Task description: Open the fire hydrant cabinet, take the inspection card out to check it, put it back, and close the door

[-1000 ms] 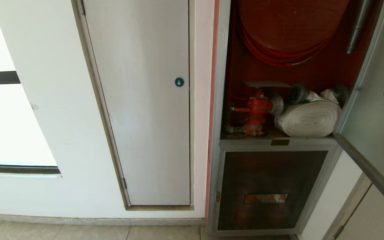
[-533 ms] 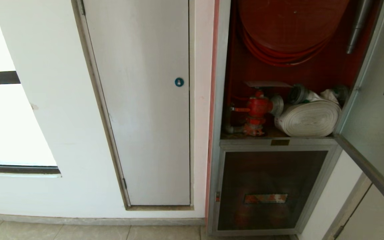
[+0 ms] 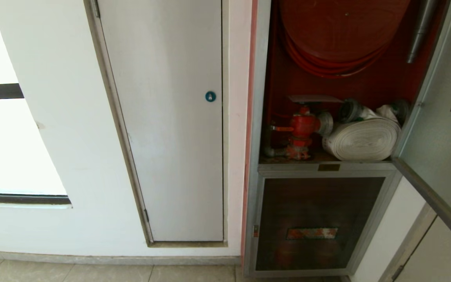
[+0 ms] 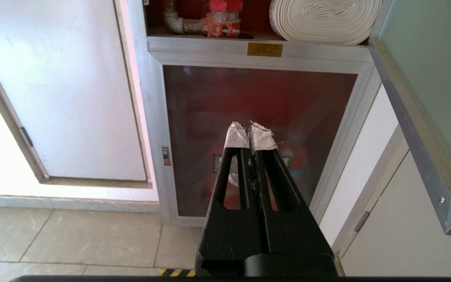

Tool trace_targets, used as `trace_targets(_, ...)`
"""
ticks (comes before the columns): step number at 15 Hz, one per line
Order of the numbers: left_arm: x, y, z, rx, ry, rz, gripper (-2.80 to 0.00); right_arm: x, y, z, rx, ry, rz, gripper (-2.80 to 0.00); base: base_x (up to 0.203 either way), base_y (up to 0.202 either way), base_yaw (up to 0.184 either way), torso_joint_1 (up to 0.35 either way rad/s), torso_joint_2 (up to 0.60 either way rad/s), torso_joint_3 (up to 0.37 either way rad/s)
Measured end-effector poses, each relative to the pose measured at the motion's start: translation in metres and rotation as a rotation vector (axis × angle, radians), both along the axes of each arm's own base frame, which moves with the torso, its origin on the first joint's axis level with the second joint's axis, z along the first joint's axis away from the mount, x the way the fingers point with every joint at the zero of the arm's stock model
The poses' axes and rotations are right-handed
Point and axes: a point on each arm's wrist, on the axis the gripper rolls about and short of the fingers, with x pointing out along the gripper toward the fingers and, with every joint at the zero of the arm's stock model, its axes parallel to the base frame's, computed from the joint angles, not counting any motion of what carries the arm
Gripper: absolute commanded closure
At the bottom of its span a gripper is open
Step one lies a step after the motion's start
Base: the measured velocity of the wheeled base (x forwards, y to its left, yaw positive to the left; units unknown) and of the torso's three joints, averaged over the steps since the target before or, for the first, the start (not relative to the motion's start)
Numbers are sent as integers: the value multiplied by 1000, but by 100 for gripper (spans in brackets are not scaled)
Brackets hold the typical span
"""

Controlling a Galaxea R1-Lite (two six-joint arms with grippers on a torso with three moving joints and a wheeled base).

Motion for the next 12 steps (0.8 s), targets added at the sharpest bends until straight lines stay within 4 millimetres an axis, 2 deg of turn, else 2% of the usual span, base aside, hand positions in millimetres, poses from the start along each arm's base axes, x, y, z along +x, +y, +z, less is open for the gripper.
trace_targets(12,0,0,0,2,0,0,0,0,0,0,0,-1,0,0,6,0,0,-1,0,0)
